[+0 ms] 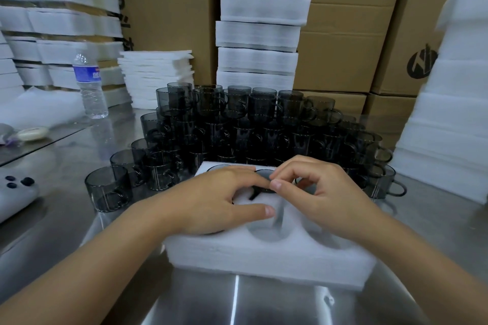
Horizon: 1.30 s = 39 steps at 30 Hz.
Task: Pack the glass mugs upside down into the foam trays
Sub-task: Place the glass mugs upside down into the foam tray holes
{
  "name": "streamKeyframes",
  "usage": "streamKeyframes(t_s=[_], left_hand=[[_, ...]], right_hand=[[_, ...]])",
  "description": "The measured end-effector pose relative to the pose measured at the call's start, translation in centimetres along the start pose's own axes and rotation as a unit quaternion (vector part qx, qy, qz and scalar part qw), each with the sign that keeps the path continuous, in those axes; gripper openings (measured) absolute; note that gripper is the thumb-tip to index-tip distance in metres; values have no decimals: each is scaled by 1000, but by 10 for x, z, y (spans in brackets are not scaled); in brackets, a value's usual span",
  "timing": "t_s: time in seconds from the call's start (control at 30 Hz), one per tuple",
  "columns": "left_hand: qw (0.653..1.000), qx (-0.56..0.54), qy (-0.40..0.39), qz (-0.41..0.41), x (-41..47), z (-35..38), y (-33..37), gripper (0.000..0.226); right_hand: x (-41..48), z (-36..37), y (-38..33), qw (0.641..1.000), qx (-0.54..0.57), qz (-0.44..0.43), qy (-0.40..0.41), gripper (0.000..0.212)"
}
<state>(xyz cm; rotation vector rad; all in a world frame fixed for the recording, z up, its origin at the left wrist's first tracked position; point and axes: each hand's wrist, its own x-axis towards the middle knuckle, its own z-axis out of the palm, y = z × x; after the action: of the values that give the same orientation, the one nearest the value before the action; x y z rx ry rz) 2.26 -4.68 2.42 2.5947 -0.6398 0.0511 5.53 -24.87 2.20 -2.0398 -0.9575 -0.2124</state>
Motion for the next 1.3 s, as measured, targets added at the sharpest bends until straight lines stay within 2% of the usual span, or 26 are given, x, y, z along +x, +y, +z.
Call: streamKeyframes(t_s=[0.07,0.13,0.23,0.3,0.43,0.67,0.87,1.1,1.2,1.3], left_hand=[[998,-13,62,8,0,-4,1,36],[984,-9,177,-6,-2,-10,-4,22],[938,76,328,-84,-3,-24,-16,12],[908,133,361,-167,-6,-34,-27,11],[874,195,342,-284,-13,-44,-47,8],[863,220,250,-381,-12,-45,-58,18],[869,227,228,-376,-10,-40,-60,8],[876,219,247,-352,-10,-38,-57,16],[875,214,293,-321,-11,-39,-51,16],[861,195,388,-267,-11,-40,-40,12]], right_hand=[[0,0,1,1000,-2,0,0,12],[0,0,1,1000,-1,5,1,13],[0,1,2,1000,5,14,2,14],[0,1,2,1000,4,14,2,15],[0,1,2,1000,3,15,4,17],[0,1,3,1000,1,19,3,20],[0,1,2,1000,-4,16,3,22],[-1,1,2,1000,-9,19,2,25],[-1,1,2,1000,-13,18,0,23],[0,1,1,1000,-15,21,-1,23]])
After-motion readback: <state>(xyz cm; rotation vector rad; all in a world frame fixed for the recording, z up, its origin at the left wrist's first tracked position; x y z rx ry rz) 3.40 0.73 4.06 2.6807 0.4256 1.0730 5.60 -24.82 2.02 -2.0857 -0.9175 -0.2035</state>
